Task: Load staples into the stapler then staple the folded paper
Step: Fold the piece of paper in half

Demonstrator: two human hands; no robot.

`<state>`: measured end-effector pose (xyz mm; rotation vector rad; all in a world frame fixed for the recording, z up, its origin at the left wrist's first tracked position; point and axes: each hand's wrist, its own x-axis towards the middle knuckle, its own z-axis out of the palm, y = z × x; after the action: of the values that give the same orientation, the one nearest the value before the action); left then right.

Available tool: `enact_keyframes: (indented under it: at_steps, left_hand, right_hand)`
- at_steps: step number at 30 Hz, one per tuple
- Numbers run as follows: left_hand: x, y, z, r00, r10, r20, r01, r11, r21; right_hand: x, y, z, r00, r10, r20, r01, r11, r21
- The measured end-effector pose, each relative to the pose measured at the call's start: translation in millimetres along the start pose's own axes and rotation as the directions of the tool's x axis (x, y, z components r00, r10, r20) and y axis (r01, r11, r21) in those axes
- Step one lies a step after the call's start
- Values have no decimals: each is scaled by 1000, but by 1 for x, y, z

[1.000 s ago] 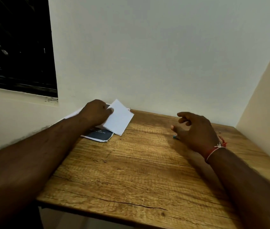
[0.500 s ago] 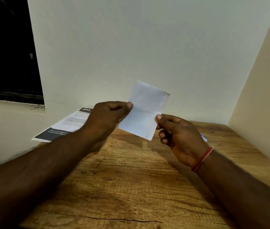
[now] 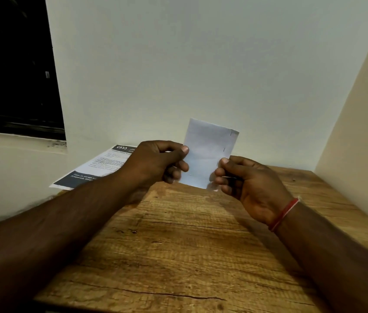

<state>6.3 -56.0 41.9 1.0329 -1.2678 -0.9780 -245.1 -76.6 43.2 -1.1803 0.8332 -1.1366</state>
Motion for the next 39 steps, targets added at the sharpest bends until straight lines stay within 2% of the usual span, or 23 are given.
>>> enact_keyframes:
  at_steps: [13,24,30,39]
  left_hand:
    - [-1,-8,5,999,29,29,-27,997,-75]
    - [-7,-5,9,1000,16,14,-14,993,-116]
    - [-9,-6,12,1000,-3,22,7,987,-161]
    - [-12,-4,14,1000,11,-14,-13,987,-157]
  right_hand:
    - [3,4,5,999,45,-2,-44,984,172]
    - [3,8,6,1000,-9,-10,11,982,188]
    - [2,7,6,995,-59,-77,74,975,210]
    - [1,8,6,990,-87,-112,103,983,149]
